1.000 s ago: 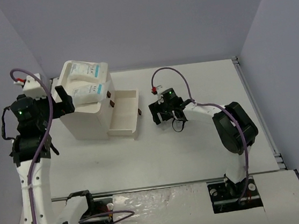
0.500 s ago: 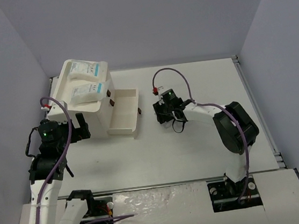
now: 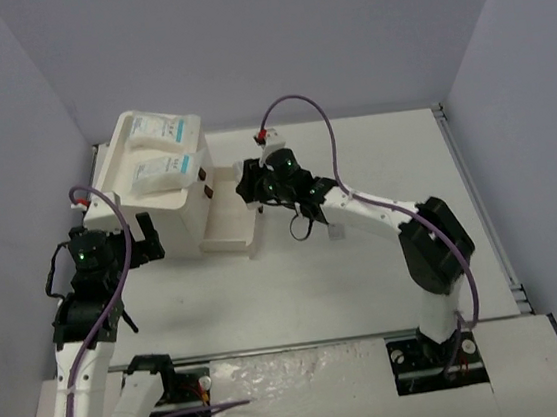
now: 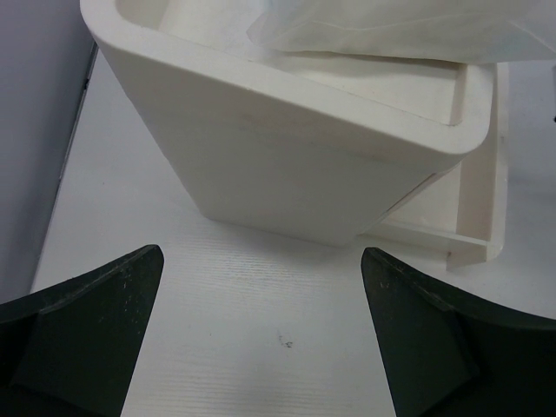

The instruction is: Organize the makeup

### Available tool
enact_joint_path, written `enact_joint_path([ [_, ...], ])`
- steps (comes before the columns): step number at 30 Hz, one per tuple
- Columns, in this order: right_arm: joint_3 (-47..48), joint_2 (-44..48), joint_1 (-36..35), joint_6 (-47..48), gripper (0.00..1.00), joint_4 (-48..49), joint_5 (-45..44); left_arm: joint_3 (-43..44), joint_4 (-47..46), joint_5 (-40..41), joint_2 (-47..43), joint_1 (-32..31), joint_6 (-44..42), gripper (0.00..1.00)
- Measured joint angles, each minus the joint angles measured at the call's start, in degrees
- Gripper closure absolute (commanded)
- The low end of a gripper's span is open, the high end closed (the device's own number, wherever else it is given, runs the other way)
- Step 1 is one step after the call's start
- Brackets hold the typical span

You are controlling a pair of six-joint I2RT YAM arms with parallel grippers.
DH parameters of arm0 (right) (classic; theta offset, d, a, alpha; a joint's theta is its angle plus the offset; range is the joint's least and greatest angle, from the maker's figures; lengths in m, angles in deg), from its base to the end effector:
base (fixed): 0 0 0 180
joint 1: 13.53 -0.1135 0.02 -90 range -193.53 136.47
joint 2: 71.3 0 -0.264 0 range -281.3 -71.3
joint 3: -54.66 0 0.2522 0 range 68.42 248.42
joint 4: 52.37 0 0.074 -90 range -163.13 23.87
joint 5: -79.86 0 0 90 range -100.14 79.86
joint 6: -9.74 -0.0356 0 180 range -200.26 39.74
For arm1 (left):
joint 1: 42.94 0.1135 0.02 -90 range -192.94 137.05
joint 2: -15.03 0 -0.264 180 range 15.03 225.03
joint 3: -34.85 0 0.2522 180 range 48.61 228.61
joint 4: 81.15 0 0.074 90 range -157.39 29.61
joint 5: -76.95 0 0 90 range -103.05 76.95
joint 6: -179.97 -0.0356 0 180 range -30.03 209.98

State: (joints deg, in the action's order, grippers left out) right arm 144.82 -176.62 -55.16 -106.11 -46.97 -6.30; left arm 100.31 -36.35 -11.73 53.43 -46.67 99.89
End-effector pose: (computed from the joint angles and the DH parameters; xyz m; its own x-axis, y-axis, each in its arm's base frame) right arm 0.3281 0.2948 0.2836 -0.4245 0.2047 -0.8820 -0.5857 0.6808 0.4399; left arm 0.1418 -0.0084 0.3588 -0.3069 -0.1526 -0.9394 -0.0099 0.9875 -0.1572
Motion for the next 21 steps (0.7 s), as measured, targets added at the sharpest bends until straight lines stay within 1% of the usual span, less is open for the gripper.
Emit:
enact_joint_path([
  [2, 2.7, -4.5, -0.7, -2.2, 0.76, 1.8, -0.1, 0.0, 0.0, 0.4, -0.1, 0.0, 0.0, 0.03],
  [3, 3.5, -6.4, -1.0, -3.0, 0.69, 2.4, -0.2, 0.0, 0.0, 0.5, -0.2, 0.0, 0.0, 0.03],
  [5, 5.3, -9.9, -1.5, -4.3, 0.51, 2.7, -0.6, 0.0, 0.0, 0.6, -0.2, 0.0, 0.0, 0.03],
  [7, 6.8, -12.8, -1.9, -5.3, 0.40, 2.7, -1.3, 0.0, 0.0, 0.8, -0.2, 0.0, 0.0, 0.03],
  [10, 8.8, -14.5, -2.2, -5.5, 0.34, 2.2, -3.1, 0.0, 0.0, 1.4, -0.3, 0.0, 0.0, 0.03],
  [15, 9.1, -12.3, -1.9, -1.5, 0.30, 1.3, -7.3, 0.0, 0.0, 1.5, -0.3, 0.0, 0.0, 0.03],
  [19, 2.5, -4.6, -0.4, 2.3, 0.28, -1.2, -11.1, 0.0, 0.0, 1.5, -0.3, 0.0, 0.0, 0.03],
  [21, -3.3, 0.7, 1.6, 3.9, 0.28, -1.3, -12.5, 0.0, 0.0, 1.4, -0.3, 0.0, 0.0, 0.03],
])
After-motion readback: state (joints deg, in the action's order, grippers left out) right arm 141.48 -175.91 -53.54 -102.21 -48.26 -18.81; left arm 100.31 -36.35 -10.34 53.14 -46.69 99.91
